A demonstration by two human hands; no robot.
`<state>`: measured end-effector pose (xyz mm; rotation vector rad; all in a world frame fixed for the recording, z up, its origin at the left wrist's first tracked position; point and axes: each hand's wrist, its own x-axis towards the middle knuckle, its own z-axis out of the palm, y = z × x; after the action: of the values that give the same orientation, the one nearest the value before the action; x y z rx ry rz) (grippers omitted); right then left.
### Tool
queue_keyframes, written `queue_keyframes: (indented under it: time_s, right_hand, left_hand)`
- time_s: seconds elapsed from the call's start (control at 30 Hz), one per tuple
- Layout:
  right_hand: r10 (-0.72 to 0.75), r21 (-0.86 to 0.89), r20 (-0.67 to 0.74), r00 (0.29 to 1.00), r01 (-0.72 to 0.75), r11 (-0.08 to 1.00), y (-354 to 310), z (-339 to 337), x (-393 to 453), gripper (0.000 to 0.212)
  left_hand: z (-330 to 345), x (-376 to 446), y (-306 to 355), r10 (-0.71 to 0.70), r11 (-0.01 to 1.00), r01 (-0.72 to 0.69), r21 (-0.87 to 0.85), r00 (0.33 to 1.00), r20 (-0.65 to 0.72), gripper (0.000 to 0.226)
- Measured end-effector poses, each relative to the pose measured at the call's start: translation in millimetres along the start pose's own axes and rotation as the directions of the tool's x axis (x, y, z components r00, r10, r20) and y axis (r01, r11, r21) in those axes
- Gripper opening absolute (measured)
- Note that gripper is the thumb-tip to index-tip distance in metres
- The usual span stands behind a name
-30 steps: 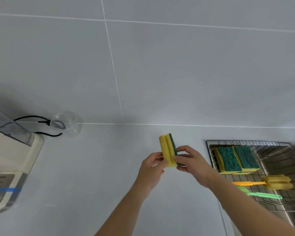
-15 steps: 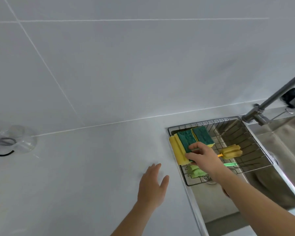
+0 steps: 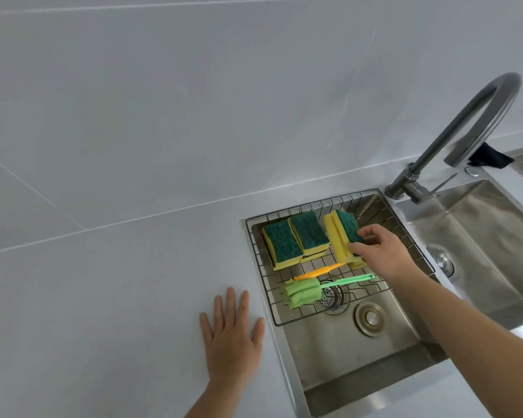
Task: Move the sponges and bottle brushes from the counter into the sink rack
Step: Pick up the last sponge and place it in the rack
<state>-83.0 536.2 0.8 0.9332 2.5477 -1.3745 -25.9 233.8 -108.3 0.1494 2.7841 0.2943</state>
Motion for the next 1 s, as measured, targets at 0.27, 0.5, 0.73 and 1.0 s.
queue_keyframes:
  time_s: [0.27, 0.5, 0.73, 1.0]
  right_hand:
    - [-0.027, -0.071, 0.011, 1.000, 0.028, 0.997, 23, -17, 61, 0.044]
    - [-0.086, -0.262, 0.135, 0.987, 0.119, 0.958, 40, -2, 101, 0.049]
    - [-0.095, -0.369, 0.241, 0.966, 0.182, 0.912, 48, 23, 126, 0.053]
    - [-0.130, -0.364, 0.308, 0.942, 0.243, 0.899, 56, 26, 131, 0.051]
  left_hand:
    - [8, 1, 8, -0.045, 0.999, 0.046, 0.010, 0.996, -0.075, 0.067]
    - [8, 3, 11, -0.079, 0.997, 0.079, -0.009, 0.994, -0.080, 0.071]
    - [10, 6, 10, -0.072, 0.997, 0.073, 0.008, 0.993, -0.098, 0.063]
    - [11, 3, 10, -0.100, 0.994, 0.103, 0.020, 0.989, -0.107, 0.065]
